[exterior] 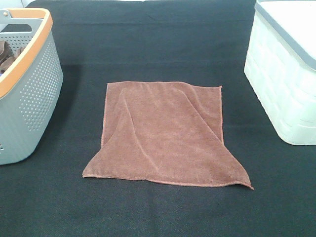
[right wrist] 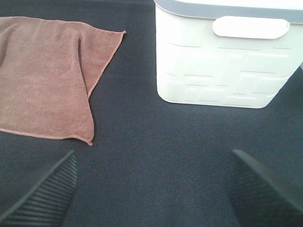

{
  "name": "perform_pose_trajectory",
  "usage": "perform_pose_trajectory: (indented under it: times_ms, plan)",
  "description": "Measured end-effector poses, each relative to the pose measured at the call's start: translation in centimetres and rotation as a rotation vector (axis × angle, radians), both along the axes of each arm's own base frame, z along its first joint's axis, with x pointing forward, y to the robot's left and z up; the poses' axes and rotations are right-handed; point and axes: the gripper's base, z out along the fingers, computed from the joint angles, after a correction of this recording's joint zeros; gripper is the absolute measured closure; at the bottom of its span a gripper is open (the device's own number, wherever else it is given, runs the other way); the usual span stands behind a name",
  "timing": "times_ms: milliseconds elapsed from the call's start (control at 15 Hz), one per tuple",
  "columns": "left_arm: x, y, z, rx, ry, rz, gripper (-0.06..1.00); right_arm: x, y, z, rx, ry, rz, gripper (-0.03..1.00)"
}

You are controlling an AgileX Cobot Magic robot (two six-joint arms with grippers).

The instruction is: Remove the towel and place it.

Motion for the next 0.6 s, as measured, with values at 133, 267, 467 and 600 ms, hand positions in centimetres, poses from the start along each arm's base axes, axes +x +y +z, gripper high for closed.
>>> perform_pose_trajectory:
  times_ms: [133, 267, 467, 600]
  plan:
    - [0.00, 0.00, 0.00, 0.000, 0.000, 0.000, 0.25, 0.00, 0.00, 0.00, 0.000, 0.000, 0.000, 0.16]
    - [0.00, 0.00, 0.00, 0.000, 0.000, 0.000, 0.25, 0.00, 0.00, 0.00, 0.000, 0.000, 0.000, 0.16]
    - [0.00, 0.00, 0.00, 0.000, 0.000, 0.000, 0.25, 0.00, 0.00, 0.00, 0.000, 0.000, 0.000, 0.16]
    - [0.00, 0.00, 0.00, 0.000, 0.000, 0.000, 0.25, 0.00, 0.00, 0.00, 0.000, 0.000, 0.000, 0.16]
